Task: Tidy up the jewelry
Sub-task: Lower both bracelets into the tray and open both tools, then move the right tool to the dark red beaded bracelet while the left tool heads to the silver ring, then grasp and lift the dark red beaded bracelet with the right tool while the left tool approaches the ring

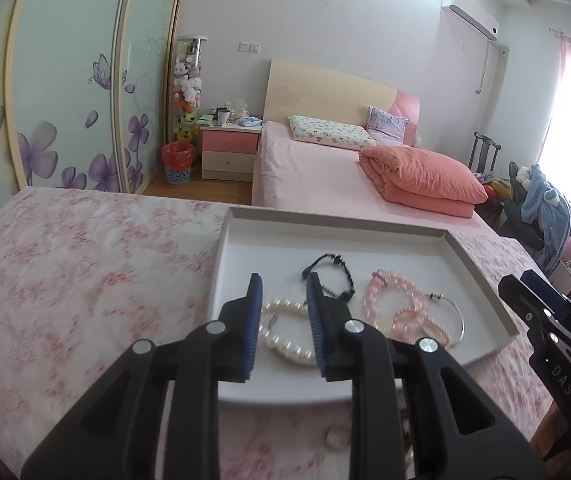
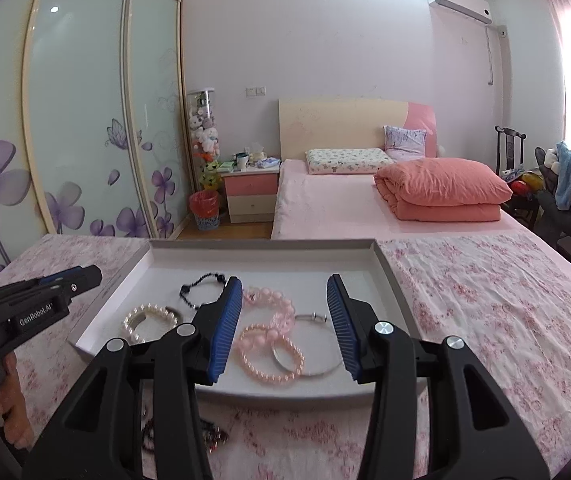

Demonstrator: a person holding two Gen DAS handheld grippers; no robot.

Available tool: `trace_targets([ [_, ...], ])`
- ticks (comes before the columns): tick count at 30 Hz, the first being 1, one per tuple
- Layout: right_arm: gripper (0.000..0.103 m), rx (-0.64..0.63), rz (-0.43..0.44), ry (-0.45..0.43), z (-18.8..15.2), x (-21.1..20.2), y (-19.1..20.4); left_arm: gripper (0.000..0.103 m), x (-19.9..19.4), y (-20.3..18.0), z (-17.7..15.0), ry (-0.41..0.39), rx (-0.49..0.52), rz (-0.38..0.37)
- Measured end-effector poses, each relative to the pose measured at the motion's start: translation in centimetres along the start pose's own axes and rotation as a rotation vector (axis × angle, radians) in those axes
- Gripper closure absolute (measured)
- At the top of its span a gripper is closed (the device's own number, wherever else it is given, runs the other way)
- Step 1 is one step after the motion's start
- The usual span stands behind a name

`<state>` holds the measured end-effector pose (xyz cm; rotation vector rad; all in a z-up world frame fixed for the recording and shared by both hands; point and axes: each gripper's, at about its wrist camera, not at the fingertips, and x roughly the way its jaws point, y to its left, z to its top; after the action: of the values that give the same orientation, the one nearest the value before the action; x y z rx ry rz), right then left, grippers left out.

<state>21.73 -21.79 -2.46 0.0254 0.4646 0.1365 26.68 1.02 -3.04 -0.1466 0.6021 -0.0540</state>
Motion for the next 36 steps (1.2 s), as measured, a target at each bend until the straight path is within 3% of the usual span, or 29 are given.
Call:
trace_targets([
  [7, 0.058, -0.007, 0.073, 0.125, -2.6, -1.2, 0.2, 0.071, -2.5, 1.7, -2.6, 0.024, 0.025, 0.033],
  [13, 0.067, 0.022, 0.203, 0.284, -4.9, -0.5, 1.1, 0.070, -3.0, 3.2, -4.0, 0.058, 0.009, 0.059],
  [22, 0.074, 0.002, 0.225, 0.362, -6.3, 0.6, 3.0, 0.068, -3.7, 3.4, -4.6, 0.058, 0.018, 0.059],
  [25, 0.084, 0.025, 0.238, 0.418, -6.6, 1.6, 2.7, 0.068, -3.7, 3.2, -4.9, 0.065, 0.021, 0.059],
  [27, 0.097, 0.044, 0.248, 0.441, -6.7, 2.0, 2.5, 0.068, -3.7, 3.2, -5.0, 0.069, 0.023, 0.061],
  [36, 0.098, 0.067, 0.237, 0.316, -5.3, -0.2, 1.0, 0.068, -3.4, 3.2, -5.1, 0.076, 0.020, 0.067],
])
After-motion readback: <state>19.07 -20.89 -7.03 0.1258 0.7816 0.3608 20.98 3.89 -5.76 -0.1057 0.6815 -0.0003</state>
